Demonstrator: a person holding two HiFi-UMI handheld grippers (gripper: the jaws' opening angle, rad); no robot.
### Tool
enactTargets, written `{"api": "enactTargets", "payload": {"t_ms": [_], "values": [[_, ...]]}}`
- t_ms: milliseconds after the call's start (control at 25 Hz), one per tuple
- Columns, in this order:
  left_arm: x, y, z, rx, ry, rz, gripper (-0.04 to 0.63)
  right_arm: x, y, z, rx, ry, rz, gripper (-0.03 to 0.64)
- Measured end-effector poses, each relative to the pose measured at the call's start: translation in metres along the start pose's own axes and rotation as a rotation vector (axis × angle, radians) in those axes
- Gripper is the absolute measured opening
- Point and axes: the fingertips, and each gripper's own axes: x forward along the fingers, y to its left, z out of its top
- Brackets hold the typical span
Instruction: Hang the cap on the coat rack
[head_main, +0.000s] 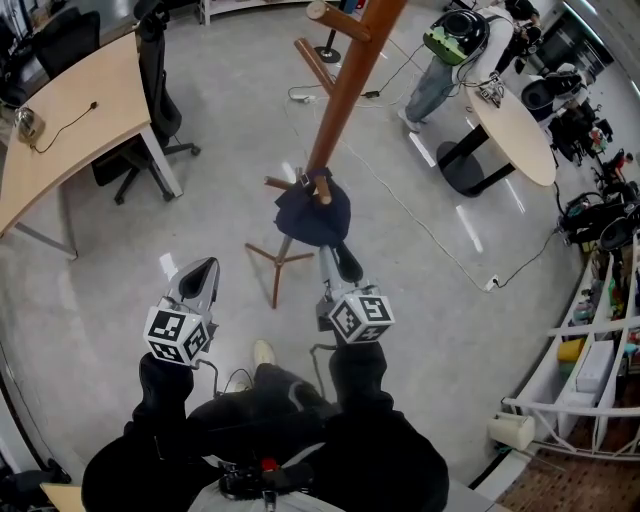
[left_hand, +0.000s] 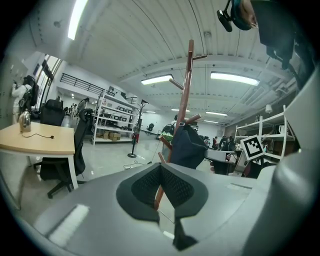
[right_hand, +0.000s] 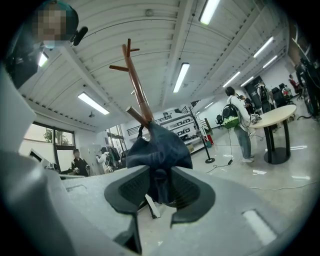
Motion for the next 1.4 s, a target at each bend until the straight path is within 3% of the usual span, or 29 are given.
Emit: {"api": "enactTargets", "payload": {"t_ms": [440, 1040, 1400], "values": [[-0.033, -0.019, 0.009, 0.012, -0.041, -0.003, 0.003, -0.040, 0.017, 0.004, -0.005, -0.006, 0.002, 0.176], [-0.096, -0.045, 0.008, 0.020, -0.069, -0.024, 0.003, -0.104, 0.060, -0.001, -0.010, -0.022, -0.002, 0.178], [-0.128, -0.061, 0.012, 0.049, -0.088, -0.051, 0.003, -0.131, 0.092, -0.002, -0.009, -0.053, 0.037, 0.105]]}}
